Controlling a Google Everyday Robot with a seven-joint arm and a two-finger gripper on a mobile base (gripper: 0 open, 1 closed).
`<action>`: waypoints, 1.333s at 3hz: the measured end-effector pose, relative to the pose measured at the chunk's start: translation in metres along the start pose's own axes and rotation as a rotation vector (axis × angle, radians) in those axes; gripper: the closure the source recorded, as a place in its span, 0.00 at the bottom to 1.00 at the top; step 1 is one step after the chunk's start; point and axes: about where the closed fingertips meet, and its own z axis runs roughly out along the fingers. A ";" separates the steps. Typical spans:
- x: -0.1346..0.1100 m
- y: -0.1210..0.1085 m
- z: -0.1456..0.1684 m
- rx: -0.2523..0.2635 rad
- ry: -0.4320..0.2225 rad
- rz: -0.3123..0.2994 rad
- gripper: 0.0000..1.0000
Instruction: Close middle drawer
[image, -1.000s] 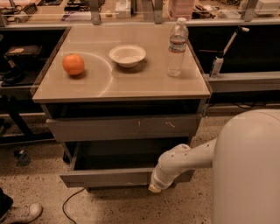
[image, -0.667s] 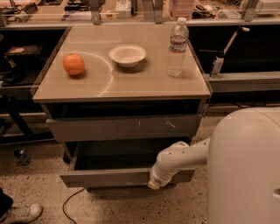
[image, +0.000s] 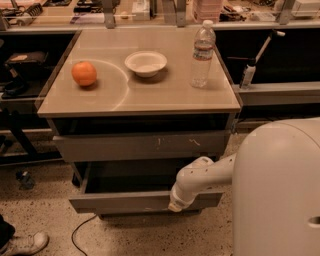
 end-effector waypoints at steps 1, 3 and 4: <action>0.000 0.000 0.000 0.000 0.000 0.000 0.58; 0.000 0.000 0.000 0.000 0.000 0.000 0.11; 0.000 0.000 0.000 0.000 0.000 0.000 0.00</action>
Offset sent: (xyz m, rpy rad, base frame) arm 0.0000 0.0000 0.0000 0.0000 0.0000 0.0000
